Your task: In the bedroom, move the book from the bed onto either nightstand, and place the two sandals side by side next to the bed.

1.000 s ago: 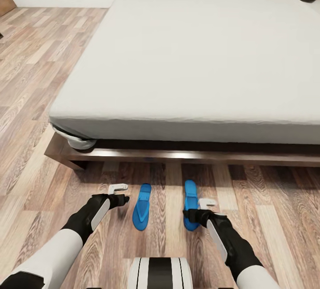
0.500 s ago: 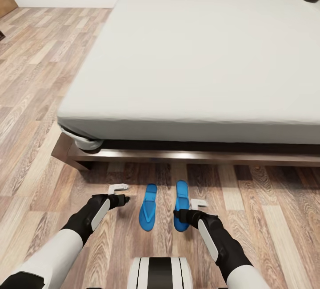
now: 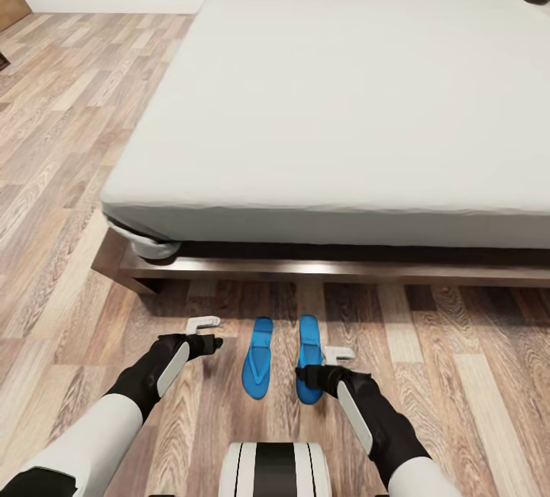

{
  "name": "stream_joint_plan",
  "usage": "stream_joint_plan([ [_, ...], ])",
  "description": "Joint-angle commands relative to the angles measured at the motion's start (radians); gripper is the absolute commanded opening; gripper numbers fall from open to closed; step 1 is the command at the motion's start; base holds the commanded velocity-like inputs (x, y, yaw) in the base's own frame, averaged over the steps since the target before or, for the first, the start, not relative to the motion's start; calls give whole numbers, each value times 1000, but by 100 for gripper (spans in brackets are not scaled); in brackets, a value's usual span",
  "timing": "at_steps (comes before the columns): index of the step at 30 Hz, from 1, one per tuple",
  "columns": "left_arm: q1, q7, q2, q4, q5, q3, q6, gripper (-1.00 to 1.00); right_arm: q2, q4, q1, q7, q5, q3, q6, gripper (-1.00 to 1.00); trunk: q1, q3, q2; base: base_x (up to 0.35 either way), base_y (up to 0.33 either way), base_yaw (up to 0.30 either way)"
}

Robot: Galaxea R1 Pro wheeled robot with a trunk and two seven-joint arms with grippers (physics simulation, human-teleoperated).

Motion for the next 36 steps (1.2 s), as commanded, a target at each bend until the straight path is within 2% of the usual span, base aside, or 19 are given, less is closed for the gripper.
stream_joint_plan([
  [1, 0, 8, 1, -2, 10, -7, 3, 100, 0, 0, 0, 2, -2, 23, 4, -100, 0, -1, 0, 0, 161, 0],
  [6, 0, 8, 1, 0, 10, -7, 3, 100, 0, -1, 0, 3, -5, 55, 3, -100, 0, -1, 0, 0, 113, 0],
  [13, 0, 5, 1, 0, 10, -7, 2, 100, -2, -1, 0, 3, -5, 56, 1, -100, 0, -1, 0, 18, 7, 0],
  [18, 0, -21, 4, -1, 10, -7, 2, 100, -2, -2, 0, 4, -4, 56, -4, -100, 0, -1, 0, 12, 0, 0],
  [32, 0, -23, 5, -11, 10, -7, 1, 100, -2, -2, 0, 4, -3, 56, -5, -100, 0, -1, 0, 49, 38, 0],
  [36, 0, -23, 4, -11, 10, -7, 1, 100, -2, -3, 0, 4, -2, 56, -5, -100, 2, -16, -1, 3, 2, 0],
])
